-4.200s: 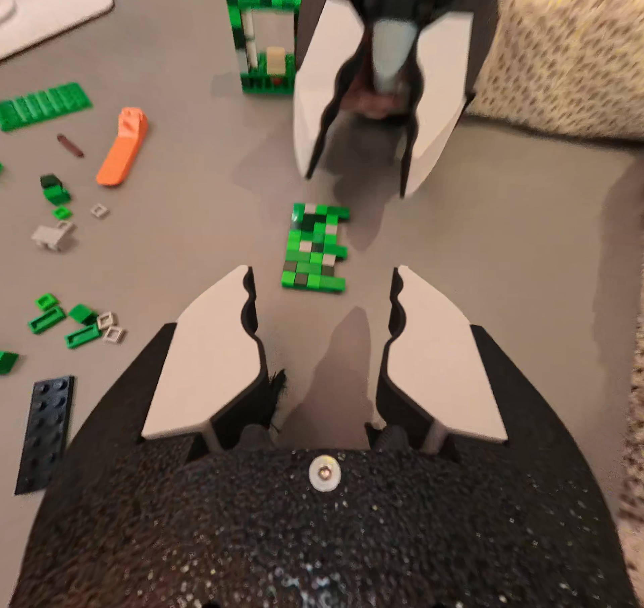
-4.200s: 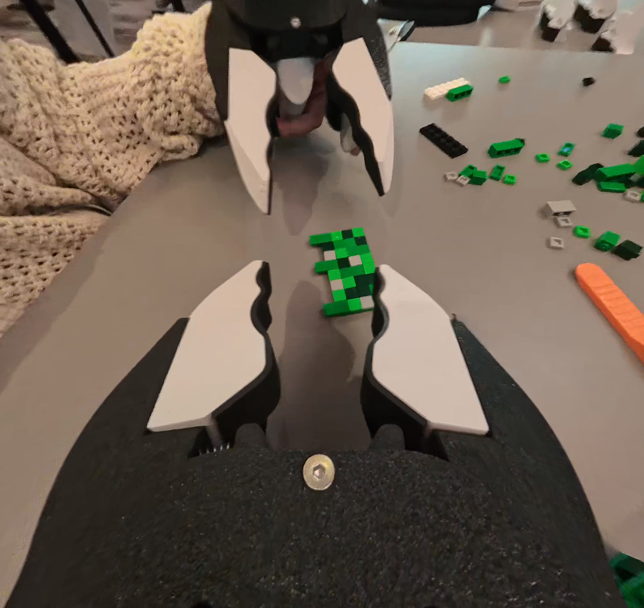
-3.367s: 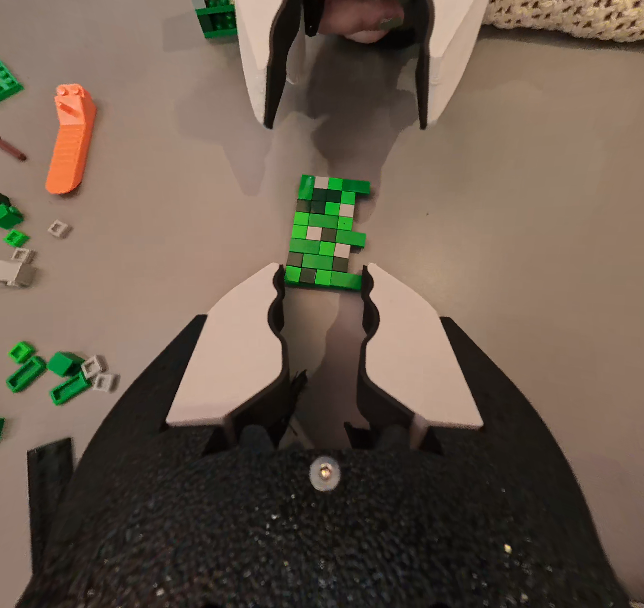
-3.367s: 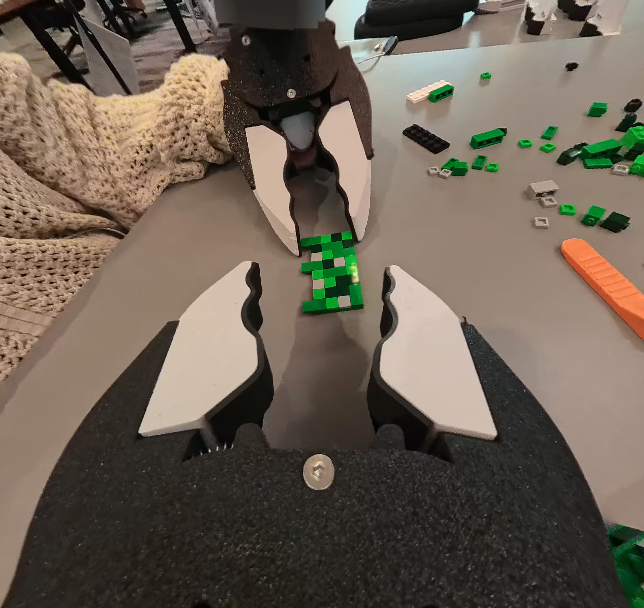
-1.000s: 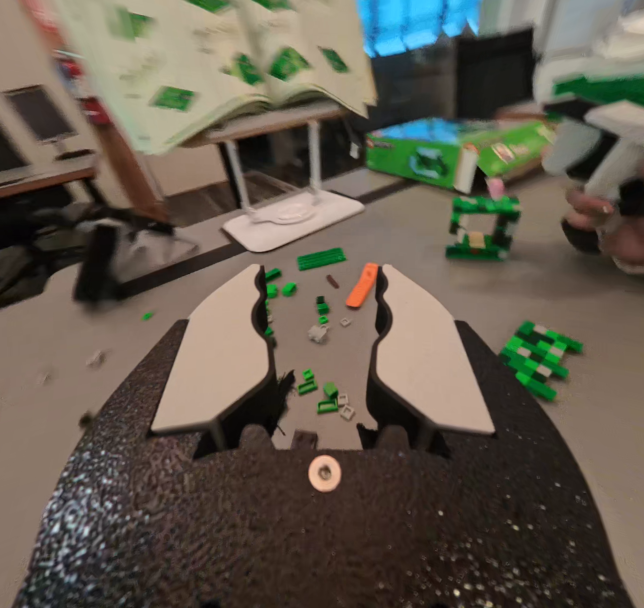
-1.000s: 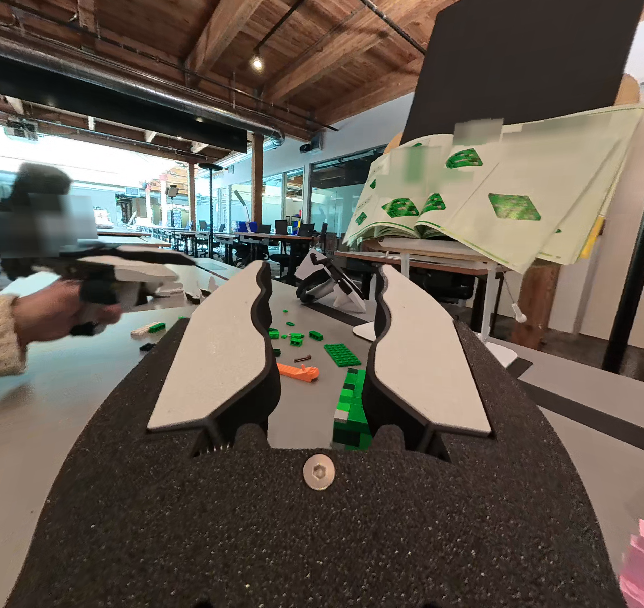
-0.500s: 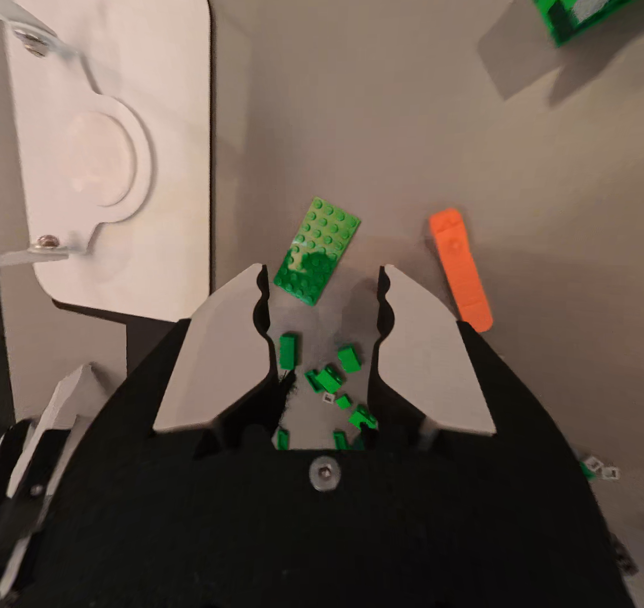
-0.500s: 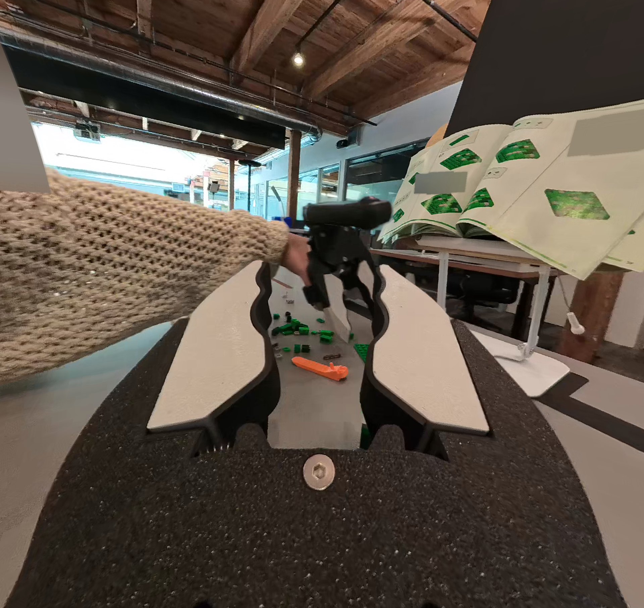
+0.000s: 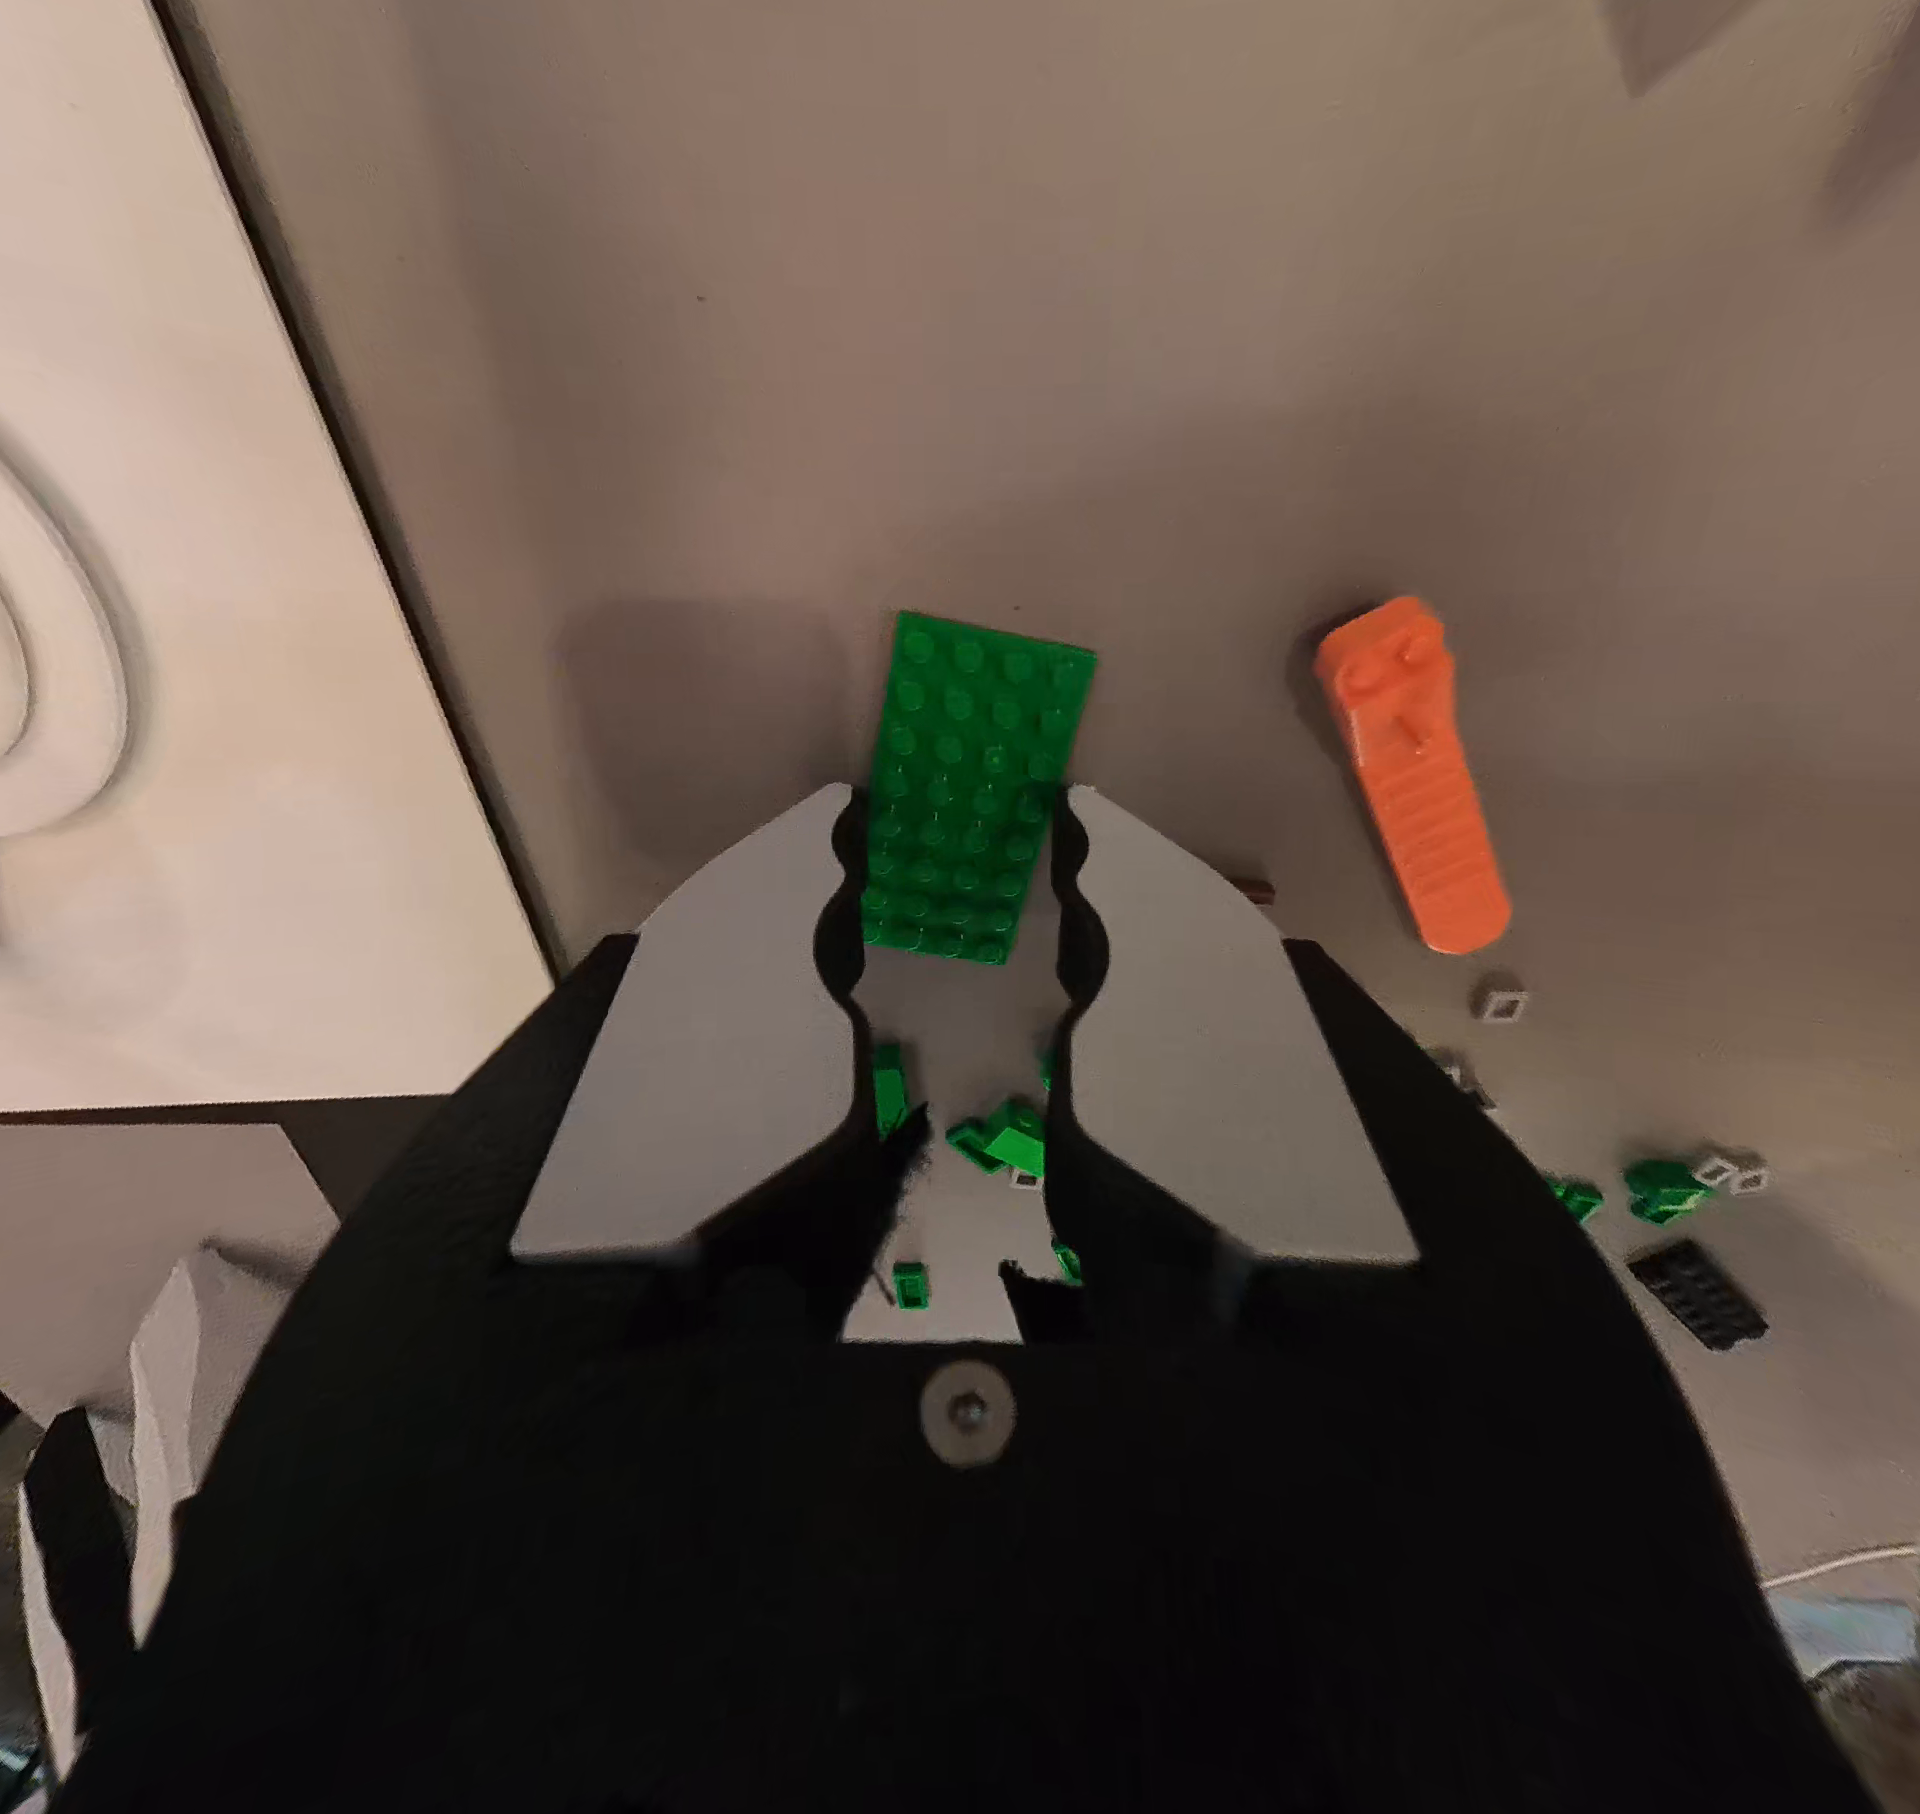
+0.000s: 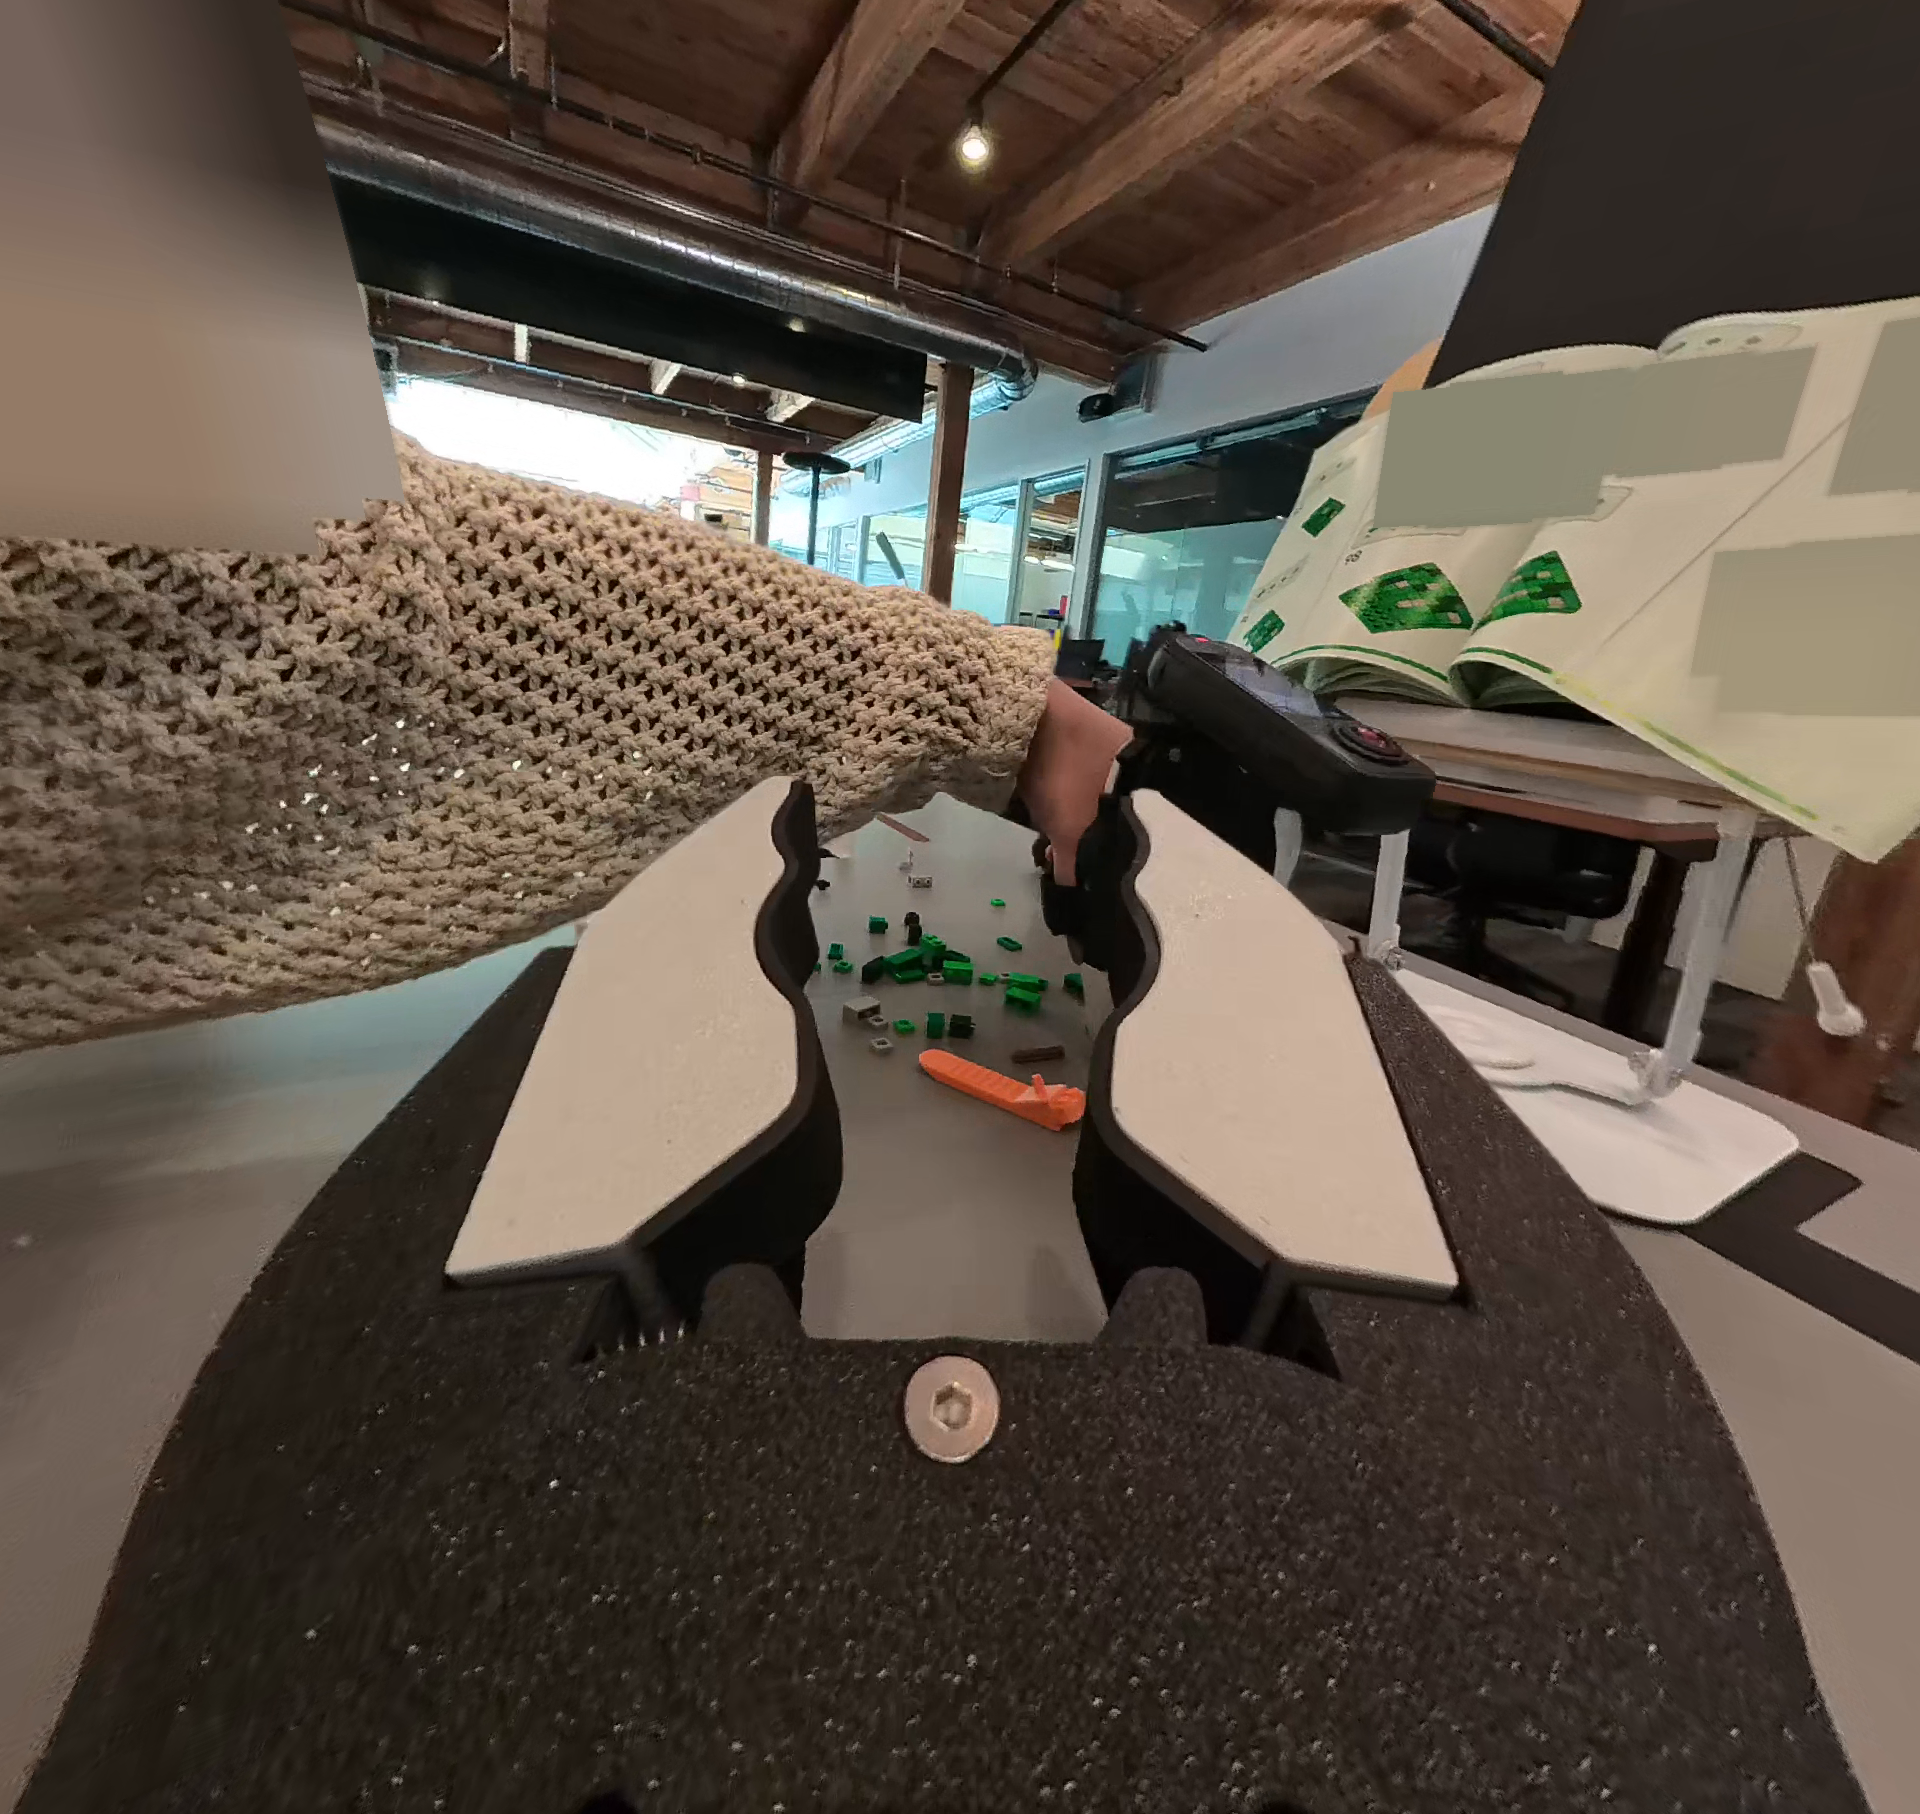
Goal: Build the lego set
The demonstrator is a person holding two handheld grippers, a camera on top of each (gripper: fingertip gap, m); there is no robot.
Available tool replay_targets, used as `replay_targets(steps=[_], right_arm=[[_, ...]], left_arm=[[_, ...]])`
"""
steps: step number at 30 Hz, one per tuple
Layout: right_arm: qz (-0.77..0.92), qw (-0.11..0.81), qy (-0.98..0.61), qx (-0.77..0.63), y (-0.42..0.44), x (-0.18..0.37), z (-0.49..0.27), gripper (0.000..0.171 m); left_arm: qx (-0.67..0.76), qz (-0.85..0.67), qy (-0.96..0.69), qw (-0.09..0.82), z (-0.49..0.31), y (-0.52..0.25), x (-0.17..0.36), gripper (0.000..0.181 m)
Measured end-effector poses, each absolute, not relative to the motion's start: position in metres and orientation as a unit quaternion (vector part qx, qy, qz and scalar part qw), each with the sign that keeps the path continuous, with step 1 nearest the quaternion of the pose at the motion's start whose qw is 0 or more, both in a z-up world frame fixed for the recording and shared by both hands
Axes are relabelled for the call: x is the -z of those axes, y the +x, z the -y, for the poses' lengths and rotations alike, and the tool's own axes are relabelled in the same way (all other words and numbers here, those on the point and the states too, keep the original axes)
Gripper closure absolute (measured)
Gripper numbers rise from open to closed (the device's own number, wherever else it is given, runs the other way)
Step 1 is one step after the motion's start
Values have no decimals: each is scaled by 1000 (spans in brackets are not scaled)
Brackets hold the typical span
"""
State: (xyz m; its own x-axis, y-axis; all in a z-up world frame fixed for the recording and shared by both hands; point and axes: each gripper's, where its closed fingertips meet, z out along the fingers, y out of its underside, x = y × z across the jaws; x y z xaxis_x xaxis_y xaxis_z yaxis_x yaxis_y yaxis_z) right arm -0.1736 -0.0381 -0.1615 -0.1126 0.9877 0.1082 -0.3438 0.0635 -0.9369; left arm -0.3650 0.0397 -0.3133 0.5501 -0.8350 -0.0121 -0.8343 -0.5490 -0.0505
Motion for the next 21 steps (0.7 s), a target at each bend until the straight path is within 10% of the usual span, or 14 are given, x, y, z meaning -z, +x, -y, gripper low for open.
replay_targets(steps=[12, 21], right_arm=[[455, 594, -346, -566, -168, 158, 36, 118], [512, 563, -326, -561, -174, 168, 54, 116]], left_arm=[[34, -424, -879, 212, 21, -294, 232, 149], [88, -409, -893, 164, 166, -177, 264, 149]])
